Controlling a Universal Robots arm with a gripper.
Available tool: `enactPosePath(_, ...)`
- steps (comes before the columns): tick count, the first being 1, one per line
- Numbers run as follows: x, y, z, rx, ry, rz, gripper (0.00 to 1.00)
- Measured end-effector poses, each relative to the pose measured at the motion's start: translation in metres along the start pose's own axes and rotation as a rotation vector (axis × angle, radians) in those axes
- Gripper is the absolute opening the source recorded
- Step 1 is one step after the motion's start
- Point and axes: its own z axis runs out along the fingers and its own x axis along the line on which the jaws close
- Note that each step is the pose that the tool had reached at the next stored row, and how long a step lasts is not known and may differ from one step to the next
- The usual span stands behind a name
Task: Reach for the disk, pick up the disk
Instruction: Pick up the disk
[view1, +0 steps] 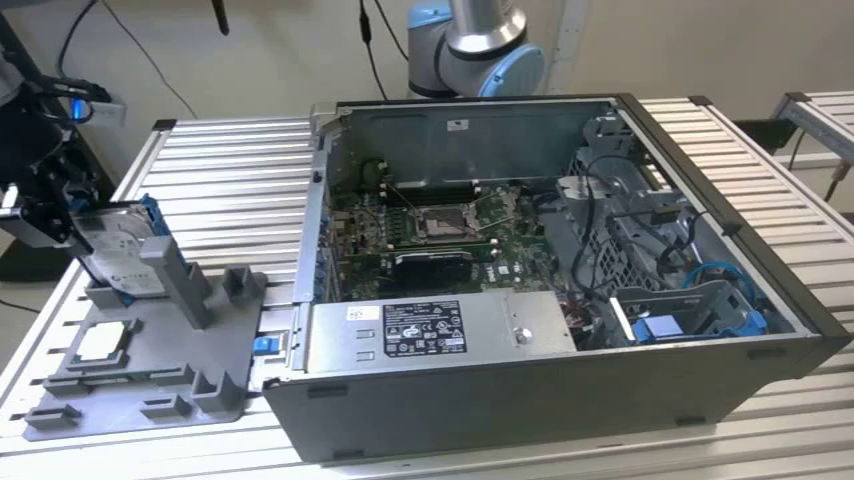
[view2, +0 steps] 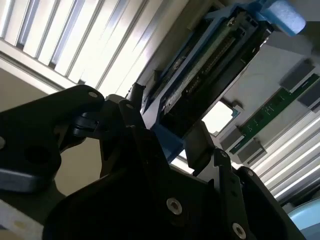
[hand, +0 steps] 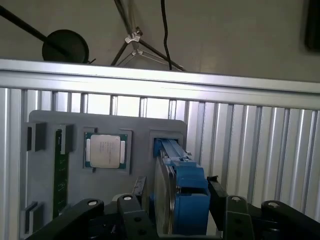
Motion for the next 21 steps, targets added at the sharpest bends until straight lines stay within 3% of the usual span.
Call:
enactPosePath(3, 0.0002, 0.0, 0.0044, 0.0005, -0.0093, 0.0, 1.0)
enactPosePath(9, 0.0005, -0.0017, 0.0095, 0.0022, -0.041, 0.0, 1.0)
enactPosePath(13, 0.0006, -0.0019, 0.013, 0.0025, -0.0506, 0.0, 1.0)
enactPosePath(18, 0.0006, -0.0019, 0.0131, 0.0026, -0.0514, 0.0, 1.0)
enactPosePath(19, 0.0007, -0.0019, 0.0131, 0.0026, -0.0513, 0.0, 0.0)
enactPosePath(21, 0.0007, -0.0019, 0.013, 0.0024, -0.051, 0.0, 0.0)
